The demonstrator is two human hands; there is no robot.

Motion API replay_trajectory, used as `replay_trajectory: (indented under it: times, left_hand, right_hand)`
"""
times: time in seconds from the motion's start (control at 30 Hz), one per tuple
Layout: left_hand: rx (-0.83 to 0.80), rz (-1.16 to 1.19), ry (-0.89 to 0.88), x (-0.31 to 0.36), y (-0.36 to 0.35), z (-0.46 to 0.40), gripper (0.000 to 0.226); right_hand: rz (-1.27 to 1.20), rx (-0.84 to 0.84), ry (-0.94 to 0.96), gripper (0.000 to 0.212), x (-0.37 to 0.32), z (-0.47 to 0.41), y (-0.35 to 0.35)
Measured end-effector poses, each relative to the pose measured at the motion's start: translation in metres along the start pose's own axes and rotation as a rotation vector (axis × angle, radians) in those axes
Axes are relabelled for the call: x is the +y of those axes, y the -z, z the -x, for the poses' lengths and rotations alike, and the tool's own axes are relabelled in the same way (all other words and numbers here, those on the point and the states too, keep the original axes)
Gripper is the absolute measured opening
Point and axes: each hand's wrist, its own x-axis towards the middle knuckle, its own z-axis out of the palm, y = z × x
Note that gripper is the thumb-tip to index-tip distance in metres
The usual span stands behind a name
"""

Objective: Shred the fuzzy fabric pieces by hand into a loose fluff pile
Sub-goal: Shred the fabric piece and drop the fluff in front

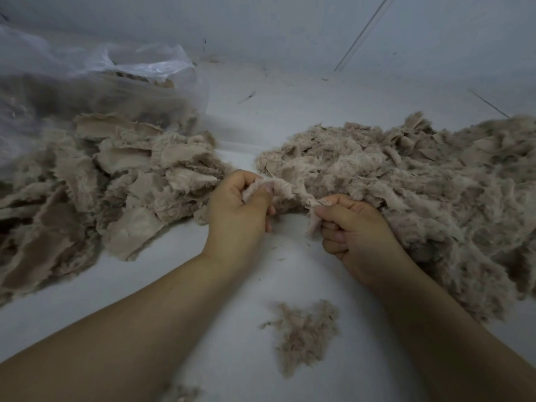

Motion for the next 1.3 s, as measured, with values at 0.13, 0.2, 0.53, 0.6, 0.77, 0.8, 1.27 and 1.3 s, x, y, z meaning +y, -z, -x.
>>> replay_trajectory:
  times: [0.13, 0.2, 0.53, 0.6, 0.77, 0.8, 1.27, 1.3]
  left_hand:
    - [-0.019, 0.066, -0.032, 0.006, -0.003, 0.005, 0.016]
    - [0.031, 0.115, -0.01, 0.007, -0.002, 0.005, 0.019]
    - [-0.038, 0.129, -0.062, 0.008, -0.004, 0.009, 0.022]
    - [-0.036, 0.065, -0.169, 0.011, -0.005, 0.012, 0.017]
    - [-0.042, -0.252, -0.447, 0.008, -0.007, 0.016, 0.023]
    - [-0.059, -0.312, -0.449, 0.007, -0.007, 0.015, 0.023]
    - [-0.271, -0.243, -0.292, 0.001, -0.008, 0.014, 0.026]
    - [-0.261, -0.165, -0.202, 0.0, -0.008, 0.014, 0.015]
  right_hand:
    - [-0.027, 0.004, -0.009, 0.025, 0.0, 0.0, 0.0]
    - [-0.025, 0.014, -0.014, 0.042, 0.0, 0.0, -0.001]
    - [-0.013, 0.102, -0.021, 0.024, 0.0, -0.001, -0.001]
    - [-0.007, 0.078, 0.018, 0.026, 0.0, 0.001, -0.001]
    - [0.017, -0.006, 0.068, 0.032, 0.001, 0.004, 0.001]
    - [0.035, -0.019, 0.07, 0.03, 0.001, 0.004, 0.001]
    - [0.062, -0.029, 0.014, 0.052, -0.001, 0.005, -0.003]
    - [0.071, -0.025, 0.014, 0.052, -0.001, 0.006, -0.004]
